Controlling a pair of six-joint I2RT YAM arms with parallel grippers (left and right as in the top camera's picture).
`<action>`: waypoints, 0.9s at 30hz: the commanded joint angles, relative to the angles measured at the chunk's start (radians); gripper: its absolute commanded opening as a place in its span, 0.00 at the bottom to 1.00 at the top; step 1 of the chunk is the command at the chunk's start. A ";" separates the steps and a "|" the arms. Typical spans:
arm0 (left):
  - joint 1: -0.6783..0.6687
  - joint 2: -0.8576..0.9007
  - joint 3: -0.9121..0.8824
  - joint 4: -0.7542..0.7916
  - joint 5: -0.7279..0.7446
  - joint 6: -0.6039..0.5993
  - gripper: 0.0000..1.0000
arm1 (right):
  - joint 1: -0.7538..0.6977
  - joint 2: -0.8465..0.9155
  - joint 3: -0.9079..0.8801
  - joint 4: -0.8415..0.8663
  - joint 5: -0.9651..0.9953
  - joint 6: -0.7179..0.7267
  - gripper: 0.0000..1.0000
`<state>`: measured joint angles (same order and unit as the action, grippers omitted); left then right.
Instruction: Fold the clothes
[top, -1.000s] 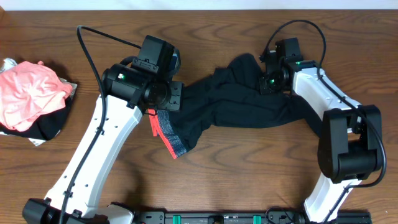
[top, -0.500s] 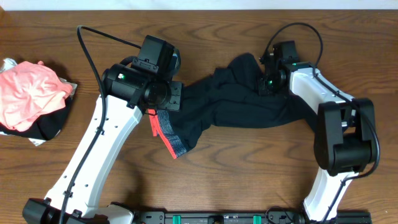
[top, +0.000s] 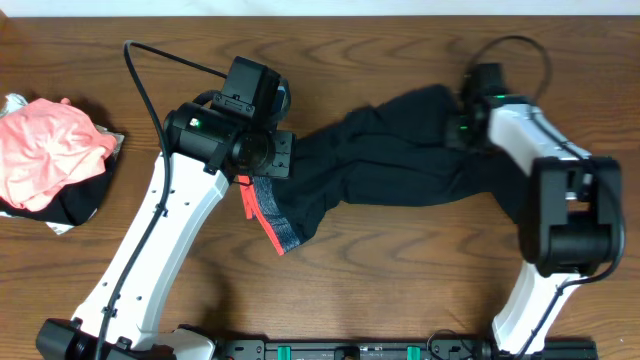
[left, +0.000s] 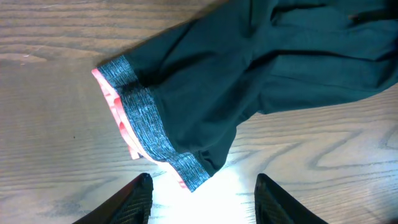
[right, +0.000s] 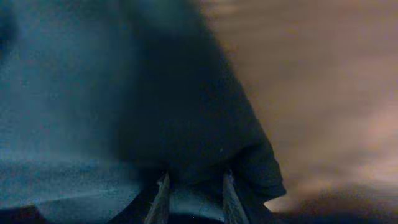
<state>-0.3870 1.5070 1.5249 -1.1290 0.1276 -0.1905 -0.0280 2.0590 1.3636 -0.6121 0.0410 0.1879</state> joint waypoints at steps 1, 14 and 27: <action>0.004 -0.011 0.018 -0.004 -0.004 -0.006 0.53 | -0.148 0.048 -0.012 -0.029 0.127 0.063 0.27; 0.004 -0.011 0.018 -0.002 -0.005 -0.006 0.72 | -0.473 0.043 0.105 -0.092 -0.085 -0.008 0.31; 0.005 0.045 0.017 0.212 -0.001 -0.006 0.91 | -0.406 -0.219 0.224 -0.173 -0.371 -0.147 0.40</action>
<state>-0.3870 1.5139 1.5253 -0.9310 0.1276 -0.1947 -0.4770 1.9804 1.5467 -0.7631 -0.2375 0.1062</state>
